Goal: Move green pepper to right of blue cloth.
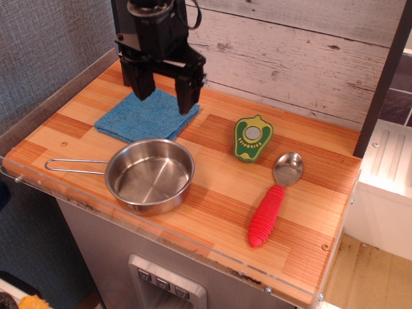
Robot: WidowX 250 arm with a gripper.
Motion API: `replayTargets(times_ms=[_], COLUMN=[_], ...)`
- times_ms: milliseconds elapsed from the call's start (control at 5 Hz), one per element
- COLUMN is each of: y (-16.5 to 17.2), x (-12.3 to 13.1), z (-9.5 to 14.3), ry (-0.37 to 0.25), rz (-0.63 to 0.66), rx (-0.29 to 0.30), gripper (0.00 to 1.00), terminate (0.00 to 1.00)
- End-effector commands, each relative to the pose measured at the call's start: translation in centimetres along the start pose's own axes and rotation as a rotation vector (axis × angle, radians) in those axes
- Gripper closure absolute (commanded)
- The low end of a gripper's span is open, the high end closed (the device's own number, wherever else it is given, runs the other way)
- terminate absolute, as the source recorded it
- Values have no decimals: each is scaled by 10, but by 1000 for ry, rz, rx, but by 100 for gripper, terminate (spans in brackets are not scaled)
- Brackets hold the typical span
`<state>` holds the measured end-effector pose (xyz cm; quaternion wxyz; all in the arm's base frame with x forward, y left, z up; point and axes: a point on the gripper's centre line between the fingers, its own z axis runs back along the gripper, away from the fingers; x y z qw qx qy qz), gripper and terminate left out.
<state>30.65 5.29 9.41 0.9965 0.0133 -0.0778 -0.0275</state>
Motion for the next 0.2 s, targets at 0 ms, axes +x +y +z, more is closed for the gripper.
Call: replayTargets(times_ms=[0], y=[7], x=[-4], z=[17], ry=[-37], rz=[-56], rx=[63], gripper=[0], terminate=[100])
